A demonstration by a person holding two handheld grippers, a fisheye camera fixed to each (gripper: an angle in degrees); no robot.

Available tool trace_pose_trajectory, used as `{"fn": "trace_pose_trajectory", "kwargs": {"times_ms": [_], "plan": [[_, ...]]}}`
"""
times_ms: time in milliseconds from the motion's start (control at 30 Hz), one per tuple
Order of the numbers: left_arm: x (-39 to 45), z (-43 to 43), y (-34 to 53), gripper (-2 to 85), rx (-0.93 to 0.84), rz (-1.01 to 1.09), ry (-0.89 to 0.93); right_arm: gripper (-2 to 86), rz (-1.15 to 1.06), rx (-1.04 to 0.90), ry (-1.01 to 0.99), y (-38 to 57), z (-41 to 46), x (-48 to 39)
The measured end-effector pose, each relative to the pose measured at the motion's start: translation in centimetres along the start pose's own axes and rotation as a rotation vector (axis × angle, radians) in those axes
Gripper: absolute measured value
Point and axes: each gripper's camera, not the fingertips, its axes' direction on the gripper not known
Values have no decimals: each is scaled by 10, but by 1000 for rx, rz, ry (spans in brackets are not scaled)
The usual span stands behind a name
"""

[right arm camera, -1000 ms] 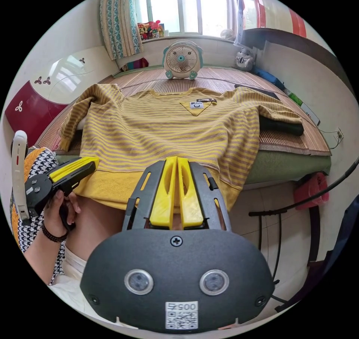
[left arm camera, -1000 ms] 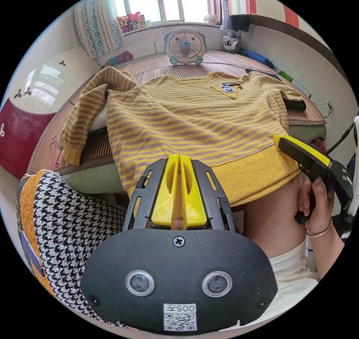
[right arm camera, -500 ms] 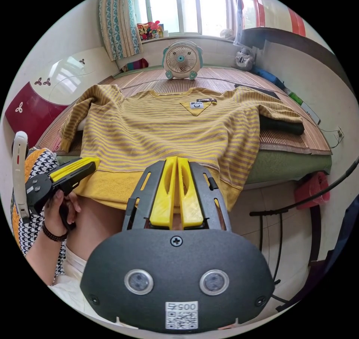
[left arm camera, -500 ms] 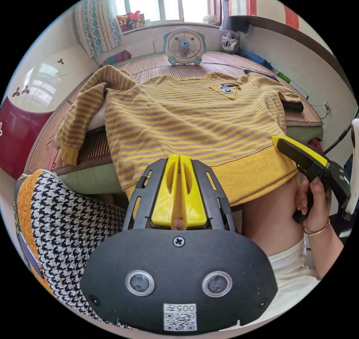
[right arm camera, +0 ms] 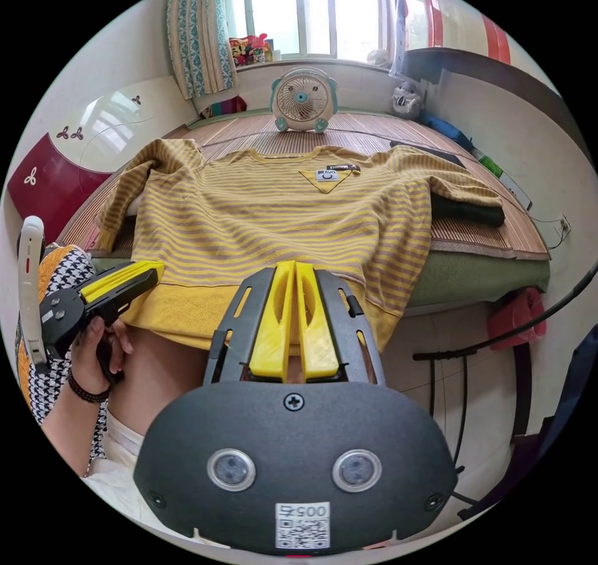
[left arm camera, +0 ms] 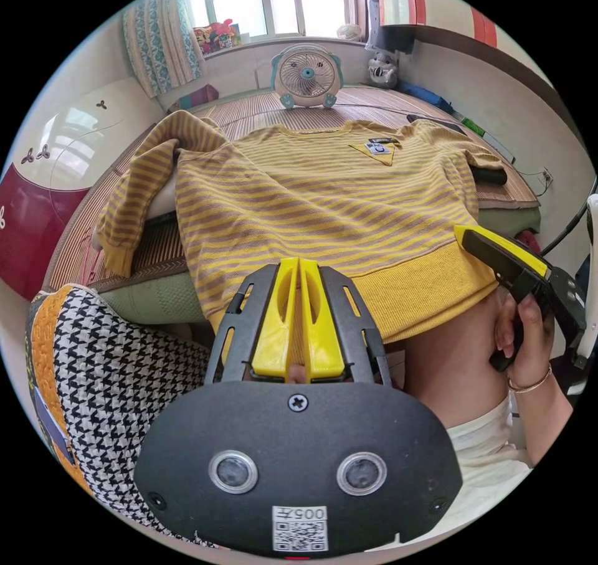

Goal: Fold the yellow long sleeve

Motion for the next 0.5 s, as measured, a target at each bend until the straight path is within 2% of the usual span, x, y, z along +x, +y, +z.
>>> {"fn": "trace_pose_trajectory", "kwargs": {"times_ms": [500], "plan": [[-4,1,-4,-6,1,-8,18,-15,3,0,-5,-1,1,-1]]}}
